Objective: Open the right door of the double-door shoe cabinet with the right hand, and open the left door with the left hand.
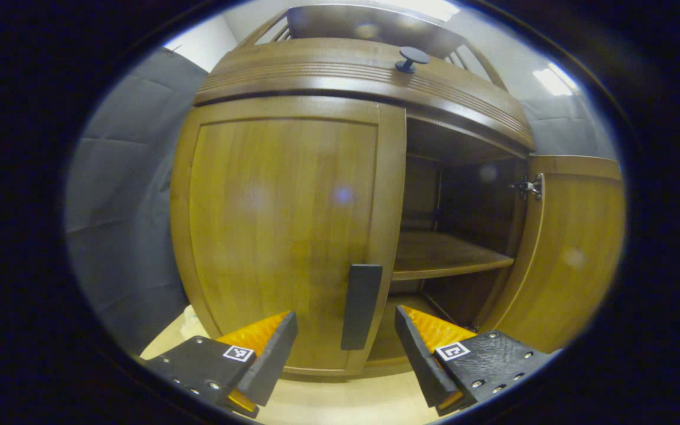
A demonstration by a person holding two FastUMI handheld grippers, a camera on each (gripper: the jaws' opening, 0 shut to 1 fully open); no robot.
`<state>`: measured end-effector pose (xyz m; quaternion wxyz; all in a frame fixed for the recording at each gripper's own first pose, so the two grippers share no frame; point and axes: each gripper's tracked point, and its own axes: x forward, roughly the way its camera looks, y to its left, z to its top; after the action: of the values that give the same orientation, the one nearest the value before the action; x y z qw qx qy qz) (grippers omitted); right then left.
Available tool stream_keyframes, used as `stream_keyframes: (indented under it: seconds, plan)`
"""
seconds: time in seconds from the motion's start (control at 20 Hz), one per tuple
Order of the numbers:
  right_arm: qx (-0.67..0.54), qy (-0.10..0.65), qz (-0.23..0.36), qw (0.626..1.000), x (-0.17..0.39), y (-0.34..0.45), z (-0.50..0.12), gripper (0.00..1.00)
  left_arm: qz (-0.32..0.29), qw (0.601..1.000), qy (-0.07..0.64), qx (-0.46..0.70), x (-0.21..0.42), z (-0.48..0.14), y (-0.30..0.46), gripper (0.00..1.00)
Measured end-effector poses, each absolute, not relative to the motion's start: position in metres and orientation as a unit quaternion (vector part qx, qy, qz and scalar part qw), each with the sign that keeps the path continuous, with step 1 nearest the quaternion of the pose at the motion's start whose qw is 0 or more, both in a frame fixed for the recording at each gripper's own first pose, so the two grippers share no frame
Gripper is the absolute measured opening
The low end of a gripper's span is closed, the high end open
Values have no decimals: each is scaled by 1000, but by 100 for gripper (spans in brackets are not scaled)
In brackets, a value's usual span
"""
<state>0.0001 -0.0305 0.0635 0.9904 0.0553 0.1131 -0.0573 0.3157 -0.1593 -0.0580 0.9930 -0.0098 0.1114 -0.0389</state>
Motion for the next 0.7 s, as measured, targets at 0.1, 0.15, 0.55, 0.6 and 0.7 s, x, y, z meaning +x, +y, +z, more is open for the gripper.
stream_keyframes:
  seconds: [0.1, 0.15, 0.55, 0.6, 0.7]
  plan:
    - [52, 114, -64, 990, -3, -18, 62, 92, -46, 992, 117, -10, 331, -65, -159, 100]
    - [49, 115, -65, 990, -4, -11, 62, 92, -50, 991, 127, -9, 338, -70, -161, 100]
    - [30, 139, -50, 989, -5, 37, 51, 94, -88, 985, 141, -45, 372, -76, -181, 59]
    - [31, 142, -47, 988, -5, 43, 49, 92, -81, 987, 137, -38, 373, -72, -179, 49]
    - [35, 145, -37, 988, -6, 53, 48, 94, -83, 988, 127, -10, 367, -75, -180, 33]
